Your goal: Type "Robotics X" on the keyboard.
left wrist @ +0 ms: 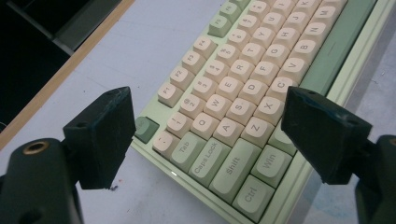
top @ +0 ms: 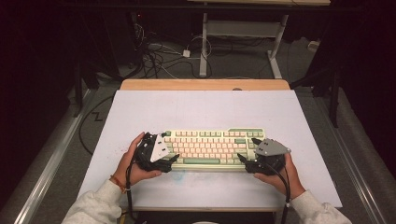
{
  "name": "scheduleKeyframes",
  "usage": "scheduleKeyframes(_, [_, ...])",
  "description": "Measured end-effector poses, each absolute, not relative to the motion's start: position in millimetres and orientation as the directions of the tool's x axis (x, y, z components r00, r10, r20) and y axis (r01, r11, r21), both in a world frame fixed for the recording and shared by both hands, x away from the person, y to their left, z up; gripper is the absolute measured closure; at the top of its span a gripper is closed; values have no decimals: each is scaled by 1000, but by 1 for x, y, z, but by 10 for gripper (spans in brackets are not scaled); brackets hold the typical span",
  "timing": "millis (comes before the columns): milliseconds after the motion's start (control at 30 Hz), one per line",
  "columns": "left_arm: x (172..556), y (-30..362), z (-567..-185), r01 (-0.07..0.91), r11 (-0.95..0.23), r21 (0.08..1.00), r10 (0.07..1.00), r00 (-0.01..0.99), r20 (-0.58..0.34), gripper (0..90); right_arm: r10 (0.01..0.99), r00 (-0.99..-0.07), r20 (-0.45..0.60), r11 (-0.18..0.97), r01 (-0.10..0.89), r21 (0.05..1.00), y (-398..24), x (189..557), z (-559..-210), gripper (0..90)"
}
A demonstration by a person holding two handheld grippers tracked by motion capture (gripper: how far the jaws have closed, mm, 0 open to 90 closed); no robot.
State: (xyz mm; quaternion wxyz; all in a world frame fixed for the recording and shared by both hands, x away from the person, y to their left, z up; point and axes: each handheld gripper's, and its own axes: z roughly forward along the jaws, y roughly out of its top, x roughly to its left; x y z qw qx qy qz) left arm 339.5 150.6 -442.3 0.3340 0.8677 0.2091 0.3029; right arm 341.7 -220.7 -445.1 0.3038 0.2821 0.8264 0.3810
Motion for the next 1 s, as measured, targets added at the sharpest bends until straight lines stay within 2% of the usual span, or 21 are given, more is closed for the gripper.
scheduleKeyframes(133, [337,155,-442,155,-679,718,574,721,388,161,704,-645,-296,544,223,809,-223,341,-444,214])
scheduleKeyframes(600, [325,181,-451,178,-673,718,616,673,410,161,738,-579,-346,536,192,822,-243,330,-441,222])
scheduleKeyframes(1000, [321,199,-461,222,-657,720,647,656,388,161,792,-507,-340,503,227,834,-274,325,-446,222])
